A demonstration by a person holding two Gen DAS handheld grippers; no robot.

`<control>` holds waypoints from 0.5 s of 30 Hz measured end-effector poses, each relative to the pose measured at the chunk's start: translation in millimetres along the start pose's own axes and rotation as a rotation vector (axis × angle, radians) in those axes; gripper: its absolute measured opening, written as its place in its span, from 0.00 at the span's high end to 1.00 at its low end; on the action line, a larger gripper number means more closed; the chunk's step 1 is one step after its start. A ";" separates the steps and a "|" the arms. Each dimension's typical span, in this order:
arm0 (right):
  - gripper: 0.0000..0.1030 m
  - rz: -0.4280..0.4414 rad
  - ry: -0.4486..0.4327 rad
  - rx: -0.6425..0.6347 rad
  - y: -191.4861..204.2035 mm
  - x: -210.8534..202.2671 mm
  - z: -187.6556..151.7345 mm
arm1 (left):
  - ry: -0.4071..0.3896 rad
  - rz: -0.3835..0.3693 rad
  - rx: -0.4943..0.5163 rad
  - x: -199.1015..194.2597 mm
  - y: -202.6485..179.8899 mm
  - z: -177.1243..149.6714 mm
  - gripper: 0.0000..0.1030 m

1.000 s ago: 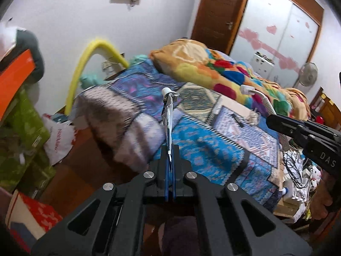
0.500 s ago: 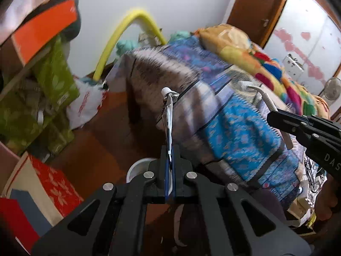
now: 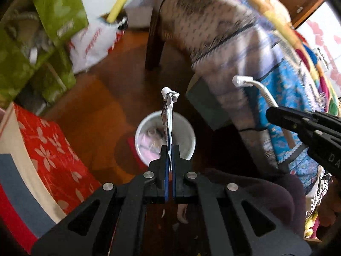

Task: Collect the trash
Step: 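Open the left tool over the bin while the right tool releases the razor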

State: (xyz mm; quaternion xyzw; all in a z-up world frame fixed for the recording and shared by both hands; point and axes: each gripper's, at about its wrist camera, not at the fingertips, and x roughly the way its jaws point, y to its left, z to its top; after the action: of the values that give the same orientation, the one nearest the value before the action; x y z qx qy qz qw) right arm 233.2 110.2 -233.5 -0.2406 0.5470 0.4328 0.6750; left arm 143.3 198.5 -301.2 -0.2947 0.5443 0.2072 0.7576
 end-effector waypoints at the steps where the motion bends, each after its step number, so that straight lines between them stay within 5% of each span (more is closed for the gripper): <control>1: 0.92 -0.003 0.015 -0.007 1.1 7.7 0.8 | 0.010 0.005 -0.008 5.2 2.3 0.1 0.99; 7: 0.91 0.038 0.054 -0.007 2.8 29.0 13.3 | 0.021 -0.021 -0.037 22.5 4.9 9.2 0.99; 11: 0.88 0.067 0.086 -0.025 6.2 36.0 23.3 | -0.009 0.041 -0.028 18.2 -1.0 19.7 0.78; 15: 0.87 0.035 0.095 -0.051 8.9 39.5 22.3 | -0.011 0.042 -0.030 14.8 1.4 24.2 0.78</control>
State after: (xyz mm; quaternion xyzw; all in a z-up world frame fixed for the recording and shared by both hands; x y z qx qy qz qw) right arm 238.6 145.2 -263.2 -0.2684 0.5715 0.4461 0.6343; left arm 164.1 215.8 -309.9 -0.2934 0.5432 0.2326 0.7515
